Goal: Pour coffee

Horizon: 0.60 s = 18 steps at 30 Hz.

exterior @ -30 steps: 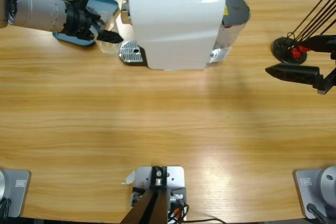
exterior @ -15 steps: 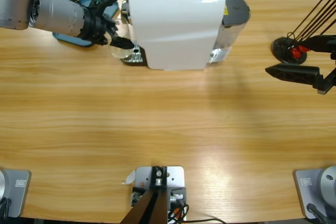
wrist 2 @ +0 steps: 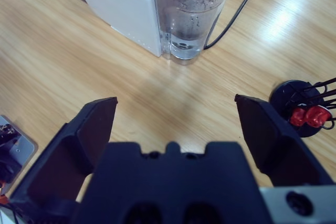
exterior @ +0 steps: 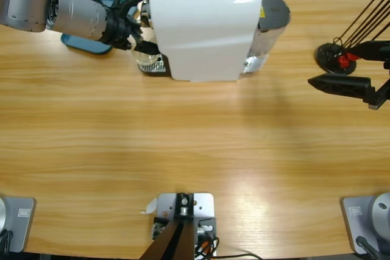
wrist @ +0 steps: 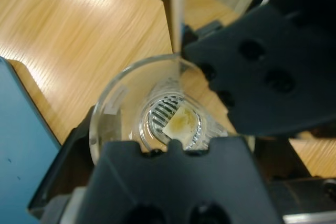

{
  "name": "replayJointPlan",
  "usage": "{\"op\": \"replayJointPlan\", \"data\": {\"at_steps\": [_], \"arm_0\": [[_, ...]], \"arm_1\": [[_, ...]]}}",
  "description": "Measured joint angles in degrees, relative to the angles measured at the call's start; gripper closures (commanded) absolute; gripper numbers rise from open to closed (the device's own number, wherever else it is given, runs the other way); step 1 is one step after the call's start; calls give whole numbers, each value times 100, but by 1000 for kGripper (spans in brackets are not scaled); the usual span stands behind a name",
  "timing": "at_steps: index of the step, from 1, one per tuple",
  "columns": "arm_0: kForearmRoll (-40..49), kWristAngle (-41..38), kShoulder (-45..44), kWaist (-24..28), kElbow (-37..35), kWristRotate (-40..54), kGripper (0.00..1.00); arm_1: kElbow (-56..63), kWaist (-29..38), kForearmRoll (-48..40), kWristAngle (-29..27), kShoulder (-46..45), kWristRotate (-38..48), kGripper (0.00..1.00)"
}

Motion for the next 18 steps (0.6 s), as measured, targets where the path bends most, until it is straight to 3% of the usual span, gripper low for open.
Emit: {"op": "replayJointPlan", "data": {"at_steps": [18], "arm_0": [[4,55,7,-29,-7,0,4]], "arm_1": [[22,0,-62,0,0,-11,0]]}}
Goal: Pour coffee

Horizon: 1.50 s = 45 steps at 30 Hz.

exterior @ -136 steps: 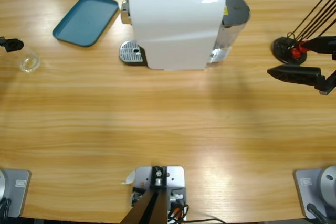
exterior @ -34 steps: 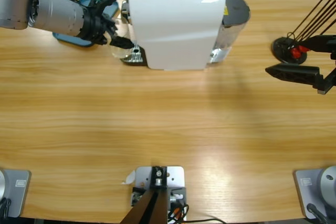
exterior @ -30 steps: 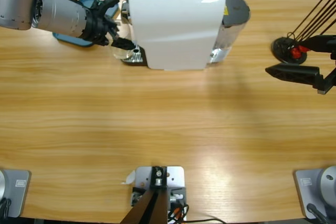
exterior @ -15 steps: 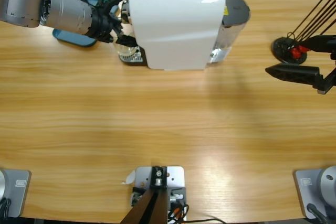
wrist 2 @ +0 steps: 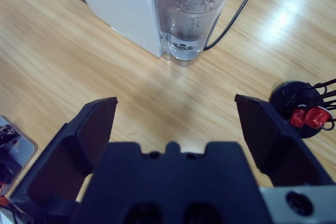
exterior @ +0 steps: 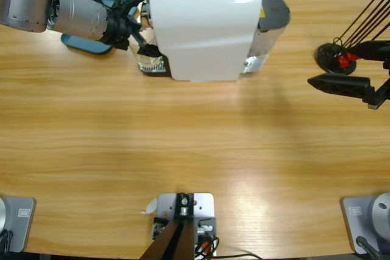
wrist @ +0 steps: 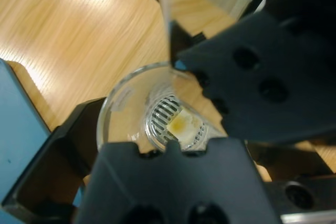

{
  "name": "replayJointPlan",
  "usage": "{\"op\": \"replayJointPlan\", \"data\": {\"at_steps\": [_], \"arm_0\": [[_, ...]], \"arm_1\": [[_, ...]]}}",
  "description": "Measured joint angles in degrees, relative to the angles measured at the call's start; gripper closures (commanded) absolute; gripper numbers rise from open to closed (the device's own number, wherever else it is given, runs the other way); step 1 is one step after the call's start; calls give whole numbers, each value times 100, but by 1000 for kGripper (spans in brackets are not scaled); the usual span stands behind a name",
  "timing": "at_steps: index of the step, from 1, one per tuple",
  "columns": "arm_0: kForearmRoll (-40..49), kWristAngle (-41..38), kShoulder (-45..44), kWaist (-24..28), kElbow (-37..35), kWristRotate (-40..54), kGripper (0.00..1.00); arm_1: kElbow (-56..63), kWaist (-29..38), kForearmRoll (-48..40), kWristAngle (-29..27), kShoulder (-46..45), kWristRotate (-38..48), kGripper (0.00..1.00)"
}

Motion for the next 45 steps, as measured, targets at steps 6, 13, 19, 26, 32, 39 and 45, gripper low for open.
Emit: {"op": "replayJointPlan", "data": {"at_steps": [6,13,19,26,32,39,45], "arm_0": [[7,32,-59,-1,6,0,4],[189,32,-292,-1,108,0,4],[266,33,-546,4,445,-30,4],[271,272,-941,70,771,-208,4],[272,343,-1294,296,1184,-987,9],[280,338,-1856,523,1383,-1858,9],[1017,298,-2851,641,1382,-2114,9]], "arm_1": [[15,0,-34,0,0,0,0],[18,0,-42,0,0,0,0],[21,0,-42,4,0,0,0],[45,0,-66,45,0,0,0],[111,0,-138,45,-15,-6,0],[159,0,-150,-157,-141,-13,0],[157,-290,-122,-466,-44,32,658]]}}
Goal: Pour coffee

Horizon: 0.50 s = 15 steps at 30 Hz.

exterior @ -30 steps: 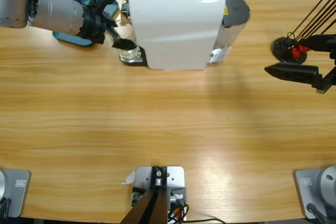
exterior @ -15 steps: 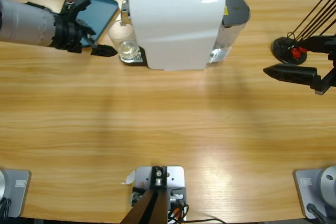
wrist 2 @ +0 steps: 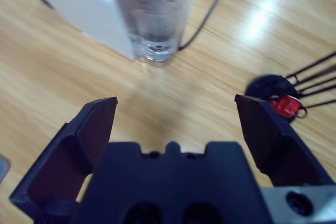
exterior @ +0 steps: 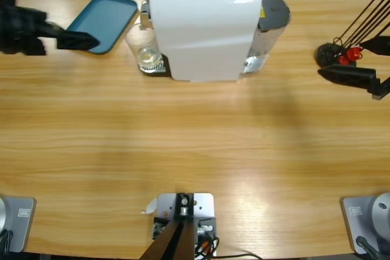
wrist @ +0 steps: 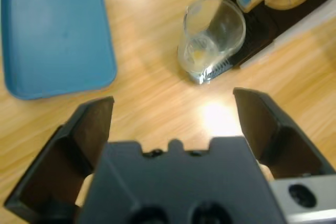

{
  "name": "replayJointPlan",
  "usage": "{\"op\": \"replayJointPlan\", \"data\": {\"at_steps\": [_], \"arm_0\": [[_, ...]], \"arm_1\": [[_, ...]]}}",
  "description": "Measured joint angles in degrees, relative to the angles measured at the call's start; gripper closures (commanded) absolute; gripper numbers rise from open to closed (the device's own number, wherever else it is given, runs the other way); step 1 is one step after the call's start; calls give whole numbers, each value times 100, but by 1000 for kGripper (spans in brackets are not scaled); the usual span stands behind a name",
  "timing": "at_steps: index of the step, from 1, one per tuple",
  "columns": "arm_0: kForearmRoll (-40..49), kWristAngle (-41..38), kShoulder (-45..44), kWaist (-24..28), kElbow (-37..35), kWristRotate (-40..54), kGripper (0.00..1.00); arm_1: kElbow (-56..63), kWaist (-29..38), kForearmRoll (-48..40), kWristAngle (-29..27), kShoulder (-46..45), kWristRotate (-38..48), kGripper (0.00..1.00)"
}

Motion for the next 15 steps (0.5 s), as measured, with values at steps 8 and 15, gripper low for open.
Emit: {"op": "replayJointPlan", "data": {"at_steps": [8,15], "arm_0": [[936,0,-824,81,76,-7,16],[1133,154,-1016,85,138,-7,23]], "arm_1": [[-504,-374,378,-132,270,6,1000],[-1658,-379,787,-210,628,-171,1000]]}}
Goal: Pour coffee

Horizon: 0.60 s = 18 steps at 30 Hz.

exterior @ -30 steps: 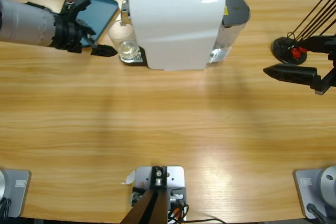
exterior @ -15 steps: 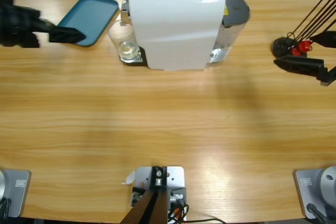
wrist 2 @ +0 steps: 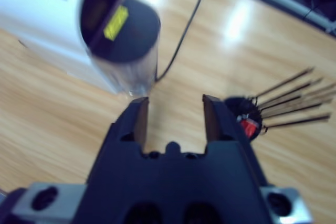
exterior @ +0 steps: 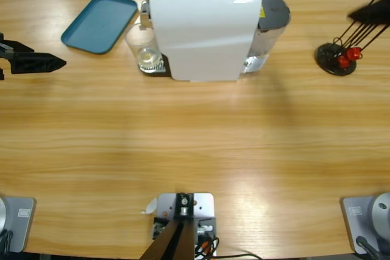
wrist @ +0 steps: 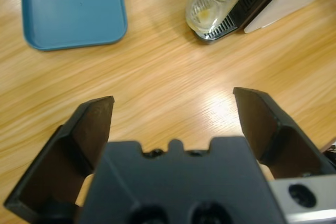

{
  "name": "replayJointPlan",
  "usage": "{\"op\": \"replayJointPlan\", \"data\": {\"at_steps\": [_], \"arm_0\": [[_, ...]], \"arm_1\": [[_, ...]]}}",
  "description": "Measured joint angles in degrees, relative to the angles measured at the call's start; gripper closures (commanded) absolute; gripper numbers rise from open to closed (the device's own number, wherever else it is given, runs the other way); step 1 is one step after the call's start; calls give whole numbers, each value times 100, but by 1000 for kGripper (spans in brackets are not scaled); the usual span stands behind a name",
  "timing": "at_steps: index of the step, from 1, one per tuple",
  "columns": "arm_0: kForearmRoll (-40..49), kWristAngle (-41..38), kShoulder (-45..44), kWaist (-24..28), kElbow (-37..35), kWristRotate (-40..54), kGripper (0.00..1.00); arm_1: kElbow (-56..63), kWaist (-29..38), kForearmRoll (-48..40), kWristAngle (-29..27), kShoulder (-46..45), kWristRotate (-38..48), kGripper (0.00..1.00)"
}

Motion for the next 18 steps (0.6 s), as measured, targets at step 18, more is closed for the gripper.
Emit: {"op": "replayJointPlan", "data": {"at_steps": [18], "arm_0": [[-333,98,-156,7,145,3,23]], "arm_1": [[-2508,-4,653,1292,1783,-1039,1000]]}}
